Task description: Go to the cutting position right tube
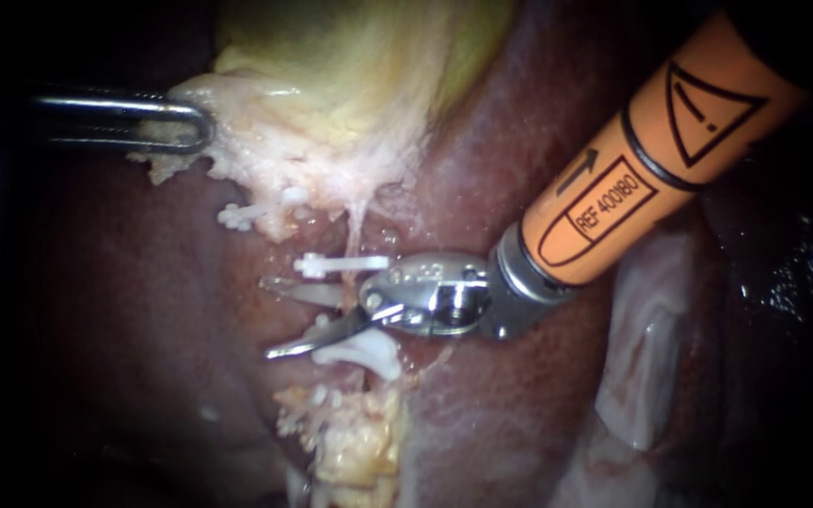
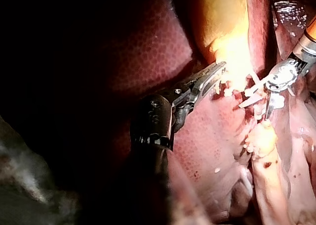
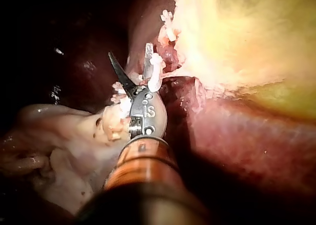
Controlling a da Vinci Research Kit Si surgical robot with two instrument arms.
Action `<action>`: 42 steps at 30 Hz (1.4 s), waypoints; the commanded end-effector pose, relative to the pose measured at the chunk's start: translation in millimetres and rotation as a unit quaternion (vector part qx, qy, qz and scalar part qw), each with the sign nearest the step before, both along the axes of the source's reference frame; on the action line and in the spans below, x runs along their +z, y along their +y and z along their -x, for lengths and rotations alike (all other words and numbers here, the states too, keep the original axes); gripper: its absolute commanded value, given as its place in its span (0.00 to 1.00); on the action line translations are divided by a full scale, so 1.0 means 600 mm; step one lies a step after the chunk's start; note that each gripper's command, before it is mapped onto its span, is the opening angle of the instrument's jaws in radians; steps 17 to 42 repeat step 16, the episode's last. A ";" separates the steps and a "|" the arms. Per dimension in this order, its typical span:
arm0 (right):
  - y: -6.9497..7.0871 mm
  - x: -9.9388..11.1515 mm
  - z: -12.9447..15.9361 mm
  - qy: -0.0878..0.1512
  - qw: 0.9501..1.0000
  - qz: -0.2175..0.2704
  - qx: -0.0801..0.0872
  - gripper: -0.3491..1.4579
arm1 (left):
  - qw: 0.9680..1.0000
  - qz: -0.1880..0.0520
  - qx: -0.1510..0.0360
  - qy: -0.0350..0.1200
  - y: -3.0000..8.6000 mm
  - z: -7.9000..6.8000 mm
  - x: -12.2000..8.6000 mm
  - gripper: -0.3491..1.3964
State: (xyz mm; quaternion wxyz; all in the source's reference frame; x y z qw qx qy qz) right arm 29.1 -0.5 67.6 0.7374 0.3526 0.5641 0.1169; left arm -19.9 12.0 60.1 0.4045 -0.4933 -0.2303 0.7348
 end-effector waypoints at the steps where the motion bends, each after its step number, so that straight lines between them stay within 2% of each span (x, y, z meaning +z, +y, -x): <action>1: 0.0001 -0.0006 0.0000 0.000 1.000 0.000 -0.001 0.86 | 1.000 0.000 0.000 0.000 0.0000 0.0000 0.0000 0.00; 6: 0.0003 -0.0026 0.0000 0.000 1.000 -0.006 -0.002 0.86 | 1.000 0.000 0.000 0.000 0.0000 0.0000 0.0000 0.00; 42: 0.0003 -0.0022 0.0001 -0.004 1.000 -0.014 -0.001 0.86 | 1.000 0.000 0.000 0.000 0.0000 0.0000 0.0000 0.00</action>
